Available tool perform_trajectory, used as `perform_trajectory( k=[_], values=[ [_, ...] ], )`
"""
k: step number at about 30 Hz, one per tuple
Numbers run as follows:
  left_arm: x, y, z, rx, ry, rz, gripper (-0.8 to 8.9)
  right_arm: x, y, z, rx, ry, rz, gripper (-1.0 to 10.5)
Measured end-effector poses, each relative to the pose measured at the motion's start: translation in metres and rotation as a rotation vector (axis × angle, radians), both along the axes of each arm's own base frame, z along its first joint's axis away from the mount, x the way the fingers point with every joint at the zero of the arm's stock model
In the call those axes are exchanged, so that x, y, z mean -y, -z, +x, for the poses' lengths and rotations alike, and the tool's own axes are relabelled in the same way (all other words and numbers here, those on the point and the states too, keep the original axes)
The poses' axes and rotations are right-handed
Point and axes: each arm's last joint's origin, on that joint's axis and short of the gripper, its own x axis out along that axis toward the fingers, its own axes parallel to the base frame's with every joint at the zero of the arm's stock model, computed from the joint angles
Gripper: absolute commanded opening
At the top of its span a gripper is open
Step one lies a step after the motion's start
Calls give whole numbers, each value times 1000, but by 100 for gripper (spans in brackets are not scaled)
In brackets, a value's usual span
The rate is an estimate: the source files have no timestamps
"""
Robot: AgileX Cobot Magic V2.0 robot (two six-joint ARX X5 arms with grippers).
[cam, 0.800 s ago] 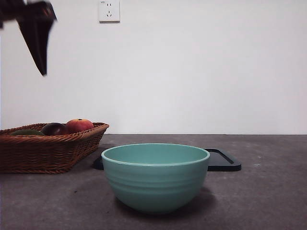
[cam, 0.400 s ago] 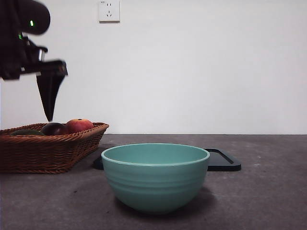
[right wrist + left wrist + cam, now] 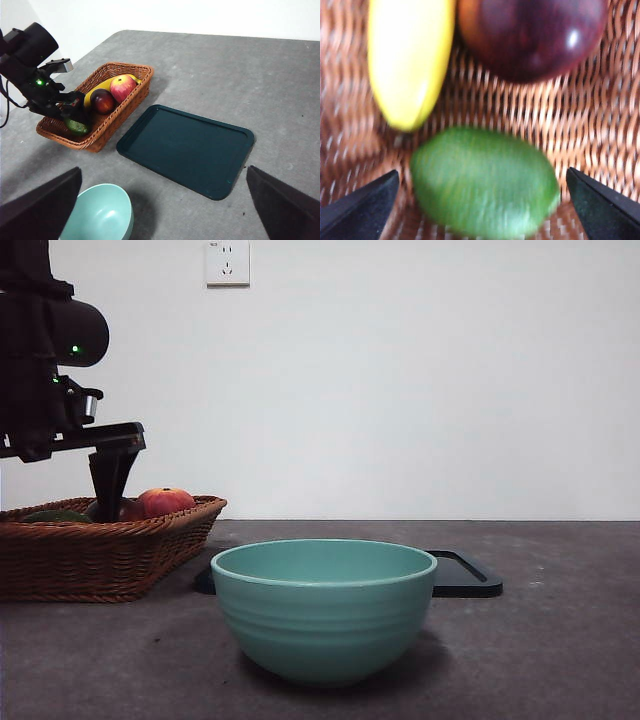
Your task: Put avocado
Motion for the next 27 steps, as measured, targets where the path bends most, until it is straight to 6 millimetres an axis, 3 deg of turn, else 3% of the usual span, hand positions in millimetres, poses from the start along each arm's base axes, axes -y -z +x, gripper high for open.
perform_trajectory(
  k=[9, 13, 16, 21, 27],
  values=[
    [1, 16, 7, -32, -6, -13, 580, 0, 0, 0, 0, 0, 0, 563],
    [1, 19, 8, -39, -6, -12, 386, 0, 0, 0, 0, 0, 0, 563],
    [0, 19, 9, -39, -14, -7, 306, 0, 0, 0, 0, 0, 0, 563],
    [0, 19, 9, -38, -18, -9, 234, 0, 0, 0, 0, 0, 0, 563],
    [1, 13, 10, -44, -12, -11, 235, 0, 0, 0, 0, 0, 0, 563]
  ],
)
